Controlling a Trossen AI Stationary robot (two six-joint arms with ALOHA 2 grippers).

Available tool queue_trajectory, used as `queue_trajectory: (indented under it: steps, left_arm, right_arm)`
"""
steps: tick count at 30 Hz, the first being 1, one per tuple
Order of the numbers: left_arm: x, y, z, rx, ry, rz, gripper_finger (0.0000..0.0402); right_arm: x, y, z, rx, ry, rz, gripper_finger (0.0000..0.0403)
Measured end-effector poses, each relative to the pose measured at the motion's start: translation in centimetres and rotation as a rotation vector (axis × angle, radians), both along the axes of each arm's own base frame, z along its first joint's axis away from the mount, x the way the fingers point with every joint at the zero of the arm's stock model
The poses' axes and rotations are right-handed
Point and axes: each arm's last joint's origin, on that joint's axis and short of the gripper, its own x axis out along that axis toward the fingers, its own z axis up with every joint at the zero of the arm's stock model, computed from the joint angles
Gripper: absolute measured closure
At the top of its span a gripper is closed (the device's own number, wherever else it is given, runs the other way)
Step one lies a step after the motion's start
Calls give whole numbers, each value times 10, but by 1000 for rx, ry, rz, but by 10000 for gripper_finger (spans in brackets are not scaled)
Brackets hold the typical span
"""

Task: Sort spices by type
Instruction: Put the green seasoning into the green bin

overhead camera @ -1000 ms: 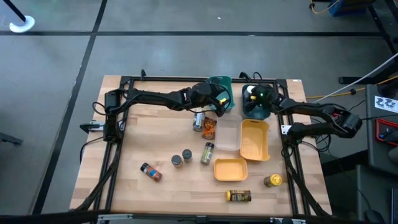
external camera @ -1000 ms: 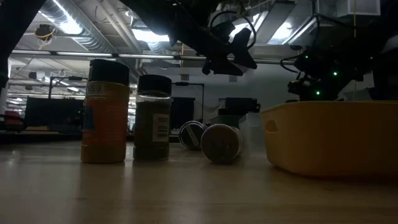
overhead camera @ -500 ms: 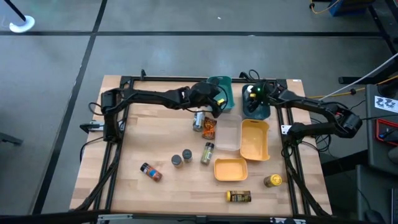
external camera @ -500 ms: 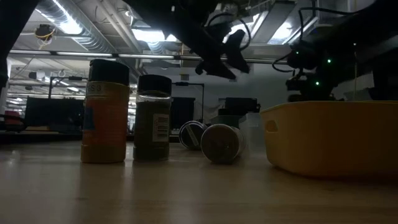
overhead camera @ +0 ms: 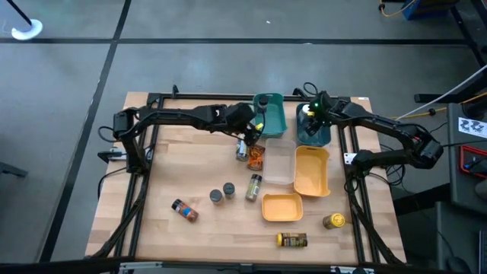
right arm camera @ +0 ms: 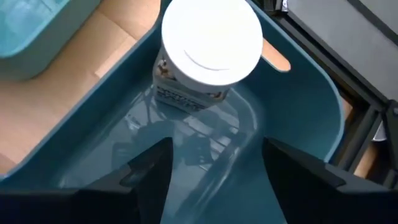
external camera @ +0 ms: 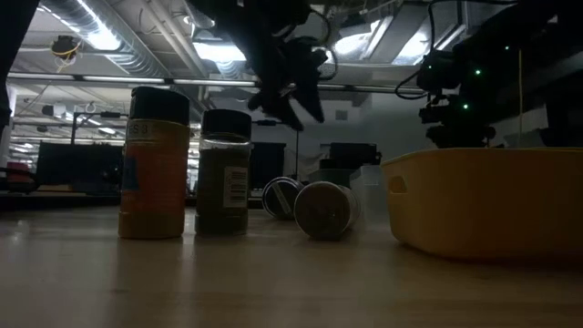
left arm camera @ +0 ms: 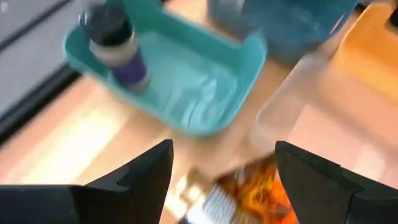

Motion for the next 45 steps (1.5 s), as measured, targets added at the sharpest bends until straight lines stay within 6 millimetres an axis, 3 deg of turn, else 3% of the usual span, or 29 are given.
queue_trajectory:
  steps: [7, 14, 30, 45]
  left_arm:
    - [-17, -9, -10, -195, 166, -50, 137]
    - [-28, -32, -17, -395, 310, -181, 137]
    - [-26, -101, -18, -387, 377, -353, 137]
    - [-26, -138, -17, -411, 363, -379, 137]
  right_arm:
    - [0, 0, 1, -8, 16, 15, 157]
    - [0, 0, 1, -9, 16, 15, 157]
    - [0, 0, 1, -12, 27, 38, 157]
    - [0, 0, 0, -9, 29, 39, 157]
